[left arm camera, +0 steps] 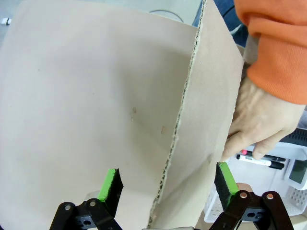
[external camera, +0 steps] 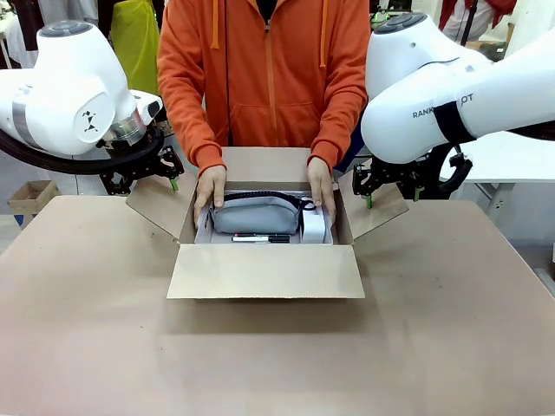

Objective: Pack the gift set into the box.
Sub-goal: Lift both hands away from the flaps of the Package Box.

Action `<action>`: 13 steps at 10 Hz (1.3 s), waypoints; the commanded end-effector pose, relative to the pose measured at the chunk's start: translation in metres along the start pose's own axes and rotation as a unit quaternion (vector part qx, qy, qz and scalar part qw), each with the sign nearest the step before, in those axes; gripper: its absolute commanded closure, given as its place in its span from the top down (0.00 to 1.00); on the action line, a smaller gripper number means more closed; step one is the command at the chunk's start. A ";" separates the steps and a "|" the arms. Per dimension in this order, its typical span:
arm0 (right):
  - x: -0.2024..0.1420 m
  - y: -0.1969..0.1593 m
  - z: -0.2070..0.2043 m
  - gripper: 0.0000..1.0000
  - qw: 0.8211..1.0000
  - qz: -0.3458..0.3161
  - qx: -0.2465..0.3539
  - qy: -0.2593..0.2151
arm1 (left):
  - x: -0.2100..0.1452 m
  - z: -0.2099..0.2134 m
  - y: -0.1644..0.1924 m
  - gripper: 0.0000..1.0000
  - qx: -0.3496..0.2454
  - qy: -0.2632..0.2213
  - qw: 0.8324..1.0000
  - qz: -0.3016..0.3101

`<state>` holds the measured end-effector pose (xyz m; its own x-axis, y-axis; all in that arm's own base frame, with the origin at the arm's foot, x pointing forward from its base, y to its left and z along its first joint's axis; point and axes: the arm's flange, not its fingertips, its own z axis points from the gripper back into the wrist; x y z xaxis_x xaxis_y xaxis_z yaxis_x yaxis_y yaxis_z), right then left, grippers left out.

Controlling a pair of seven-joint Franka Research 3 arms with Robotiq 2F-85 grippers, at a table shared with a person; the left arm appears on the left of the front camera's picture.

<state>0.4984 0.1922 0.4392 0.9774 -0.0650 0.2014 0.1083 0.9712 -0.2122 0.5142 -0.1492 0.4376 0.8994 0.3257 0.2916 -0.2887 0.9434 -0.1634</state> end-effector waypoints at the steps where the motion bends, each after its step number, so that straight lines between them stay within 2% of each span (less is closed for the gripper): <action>1: 0.003 0.001 0.002 1.00 1.000 -0.009 -0.013 -0.006 | -0.001 0.001 -0.003 1.00 0.010 -0.003 1.000 0.008; 6: 0.000 0.000 0.000 1.00 1.000 0.000 0.000 0.000 | 0.000 0.000 0.000 1.00 0.000 0.000 1.000 0.000; 7: -0.003 -0.019 0.020 1.00 0.997 0.022 0.071 0.005 | -0.003 0.030 0.022 1.00 -0.130 0.045 0.989 -0.062; 8: -0.011 -0.049 0.037 1.00 0.981 0.057 0.184 0.024 | -0.003 0.053 0.055 1.00 -0.256 0.082 0.959 -0.088; 10: -0.025 -0.119 0.054 1.00 0.934 0.076 0.345 0.044 | 0.002 0.068 0.119 1.00 -0.417 0.133 0.892 -0.116; 11: -0.033 -0.153 0.054 1.00 0.902 0.071 0.423 0.050 | 0.005 0.067 0.144 1.00 -0.479 0.152 0.858 -0.104; 13: -0.054 -0.216 0.027 1.00 0.825 0.014 0.564 0.036 | 0.003 0.050 0.202 1.00 -0.591 0.137 0.792 -0.067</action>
<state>0.4225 0.0246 0.5249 0.9685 0.0108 0.2488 -0.1786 0.7265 0.6636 0.4223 0.0166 0.4888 0.9439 0.1422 0.2980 0.2218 0.3956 -0.8912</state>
